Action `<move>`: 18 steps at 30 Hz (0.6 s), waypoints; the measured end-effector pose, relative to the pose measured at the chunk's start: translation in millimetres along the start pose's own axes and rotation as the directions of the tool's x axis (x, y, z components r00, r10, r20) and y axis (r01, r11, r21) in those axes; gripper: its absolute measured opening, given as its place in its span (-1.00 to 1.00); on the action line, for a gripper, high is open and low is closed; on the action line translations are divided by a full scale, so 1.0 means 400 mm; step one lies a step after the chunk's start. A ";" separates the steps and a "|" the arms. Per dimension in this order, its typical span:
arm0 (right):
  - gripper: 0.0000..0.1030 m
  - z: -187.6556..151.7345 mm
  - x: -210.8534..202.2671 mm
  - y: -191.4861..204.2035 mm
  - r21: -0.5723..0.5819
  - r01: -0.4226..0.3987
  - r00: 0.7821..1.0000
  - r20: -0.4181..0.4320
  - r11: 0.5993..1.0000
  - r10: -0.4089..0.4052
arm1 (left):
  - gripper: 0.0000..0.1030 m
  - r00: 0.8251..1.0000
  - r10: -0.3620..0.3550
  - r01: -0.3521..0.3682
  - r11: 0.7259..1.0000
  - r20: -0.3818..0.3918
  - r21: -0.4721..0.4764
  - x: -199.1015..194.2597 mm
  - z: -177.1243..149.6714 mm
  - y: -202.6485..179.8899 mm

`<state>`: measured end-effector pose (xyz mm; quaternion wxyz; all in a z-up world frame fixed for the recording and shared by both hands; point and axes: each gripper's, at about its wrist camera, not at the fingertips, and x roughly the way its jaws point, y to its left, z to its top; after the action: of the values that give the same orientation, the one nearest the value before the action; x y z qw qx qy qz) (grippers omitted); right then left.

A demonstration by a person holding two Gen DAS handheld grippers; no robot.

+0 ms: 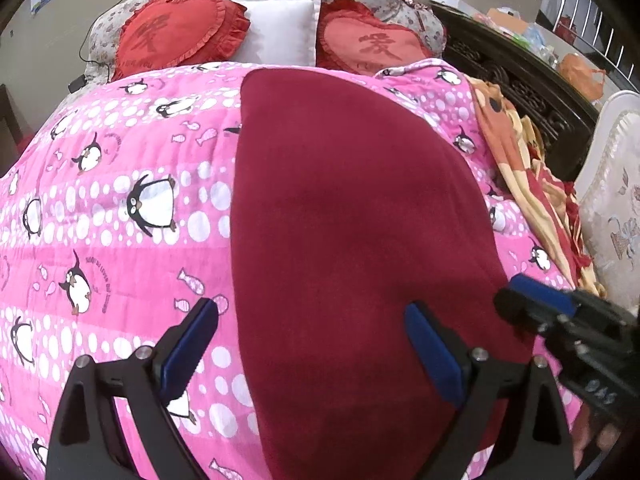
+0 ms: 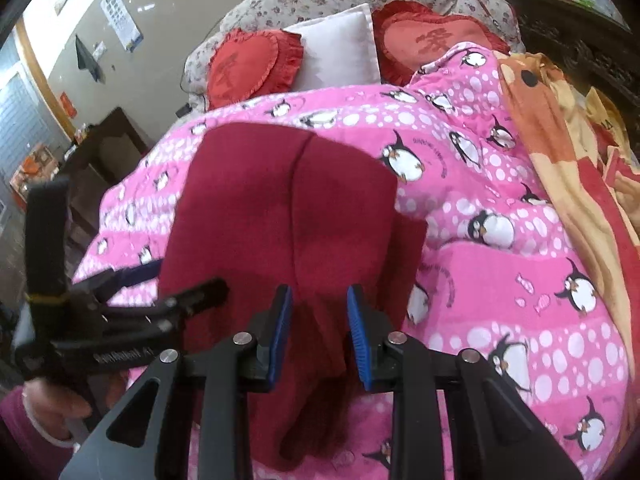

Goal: Fold small clothes

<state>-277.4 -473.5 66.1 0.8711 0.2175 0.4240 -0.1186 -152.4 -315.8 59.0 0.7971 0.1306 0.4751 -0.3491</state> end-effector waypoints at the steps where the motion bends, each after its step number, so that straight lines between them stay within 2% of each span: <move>1: -0.85 -0.008 0.009 -0.004 0.006 0.007 1.000 -0.011 1.000 -0.007 | 0.88 1.000 0.001 -0.001 1.000 0.002 0.002 -0.001 -0.002 0.000; 5: -0.70 -0.033 0.064 -0.035 0.049 0.007 0.998 -0.060 0.999 -0.004 | 0.88 1.000 0.001 -0.001 1.000 -0.019 0.012 0.007 -0.010 -0.004; 7: -0.57 -0.037 0.069 -0.048 0.078 0.000 0.998 -0.056 0.997 0.004 | 0.88 1.000 -0.004 0.004 1.000 -0.022 0.014 0.008 -0.014 -0.005; 11: -0.56 -0.032 0.056 -0.052 0.077 -0.014 0.998 -0.056 0.997 0.018 | 0.88 1.000 -0.011 0.011 1.000 -0.025 0.010 0.007 -0.016 -0.004; 14: -0.48 -0.026 0.027 -0.057 0.081 -0.036 0.999 -0.012 0.996 0.037 | 0.88 0.999 -0.041 0.041 0.999 -0.025 -0.007 0.001 -0.017 0.003; 18: -0.05 -0.018 0.002 -0.078 0.116 -0.057 0.998 0.047 0.992 0.052 | 0.88 0.994 -0.102 0.101 0.995 -0.044 -0.017 0.007 -0.017 0.013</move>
<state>-294.1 -497.5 52.9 0.8688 0.2773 0.3910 -0.1244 -152.6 -309.7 52.3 0.7685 0.1083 0.5012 -0.3828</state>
